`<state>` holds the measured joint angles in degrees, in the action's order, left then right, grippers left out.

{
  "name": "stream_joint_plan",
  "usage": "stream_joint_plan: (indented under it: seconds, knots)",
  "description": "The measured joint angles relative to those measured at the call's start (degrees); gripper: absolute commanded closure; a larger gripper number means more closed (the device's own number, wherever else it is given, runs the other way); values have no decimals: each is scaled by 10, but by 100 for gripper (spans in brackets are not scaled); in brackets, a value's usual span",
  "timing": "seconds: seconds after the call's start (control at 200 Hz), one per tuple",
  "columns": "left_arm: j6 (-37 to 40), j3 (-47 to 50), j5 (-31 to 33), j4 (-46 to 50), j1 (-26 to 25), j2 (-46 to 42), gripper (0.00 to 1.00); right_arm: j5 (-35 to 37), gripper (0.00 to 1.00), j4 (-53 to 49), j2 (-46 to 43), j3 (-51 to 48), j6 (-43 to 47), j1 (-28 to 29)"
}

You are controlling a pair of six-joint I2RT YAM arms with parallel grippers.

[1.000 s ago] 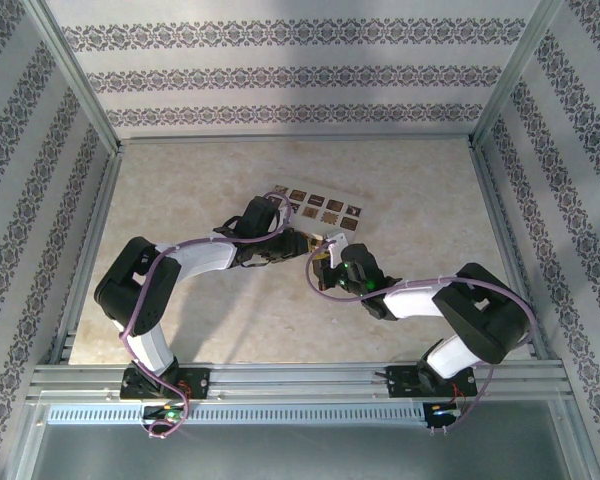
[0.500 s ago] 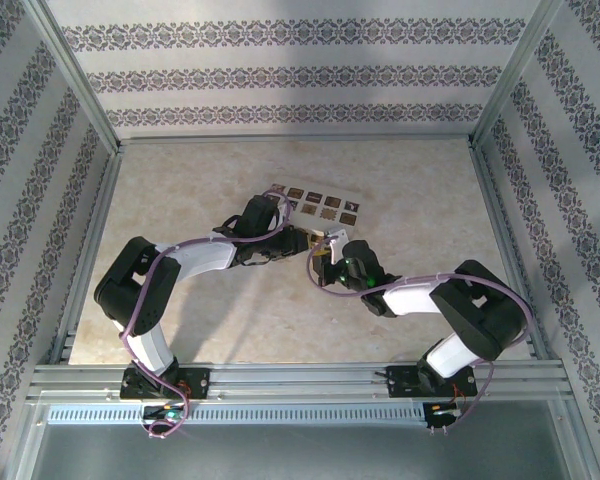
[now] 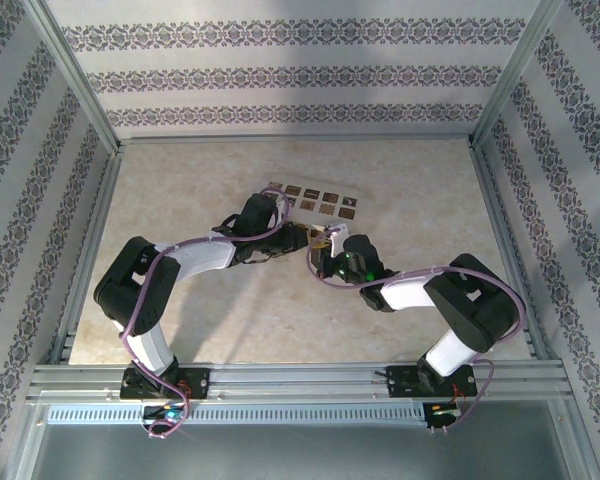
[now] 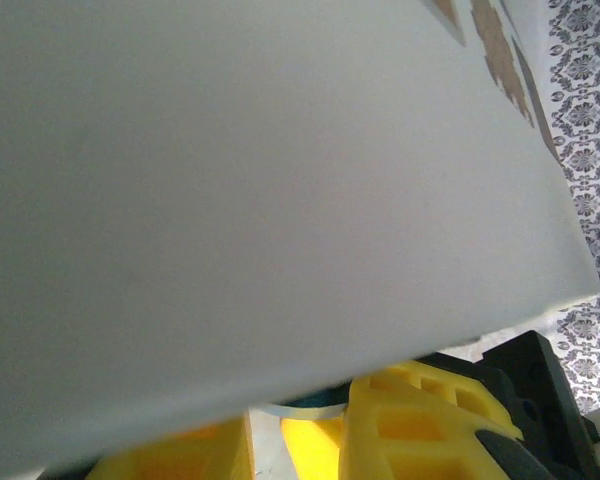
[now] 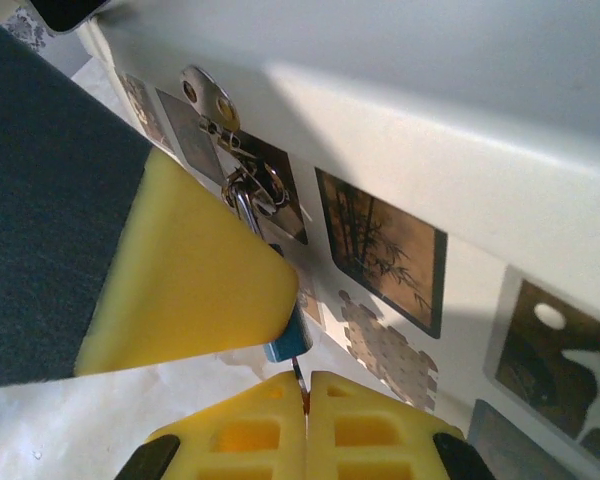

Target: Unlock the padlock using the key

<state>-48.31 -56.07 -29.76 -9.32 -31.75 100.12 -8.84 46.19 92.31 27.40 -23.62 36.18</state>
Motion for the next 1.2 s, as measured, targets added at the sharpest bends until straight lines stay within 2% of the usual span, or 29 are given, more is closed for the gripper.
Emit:
stream_joint_plan:
  seconds: [0.325, 0.66, 1.199]
  knots:
    - [-8, 0, 9, -6, 0, 3, 79, 0, 100, 26, 19, 0, -7, -1]
    - [-22, 2, 10, -31, 0, 44, 79, 11, 100, 79, 79, -10, -20, 0]
    - [-45, 39, -1, -101, 0, 57, 61, 29, 100, 175, 143, -26, -85, 8]
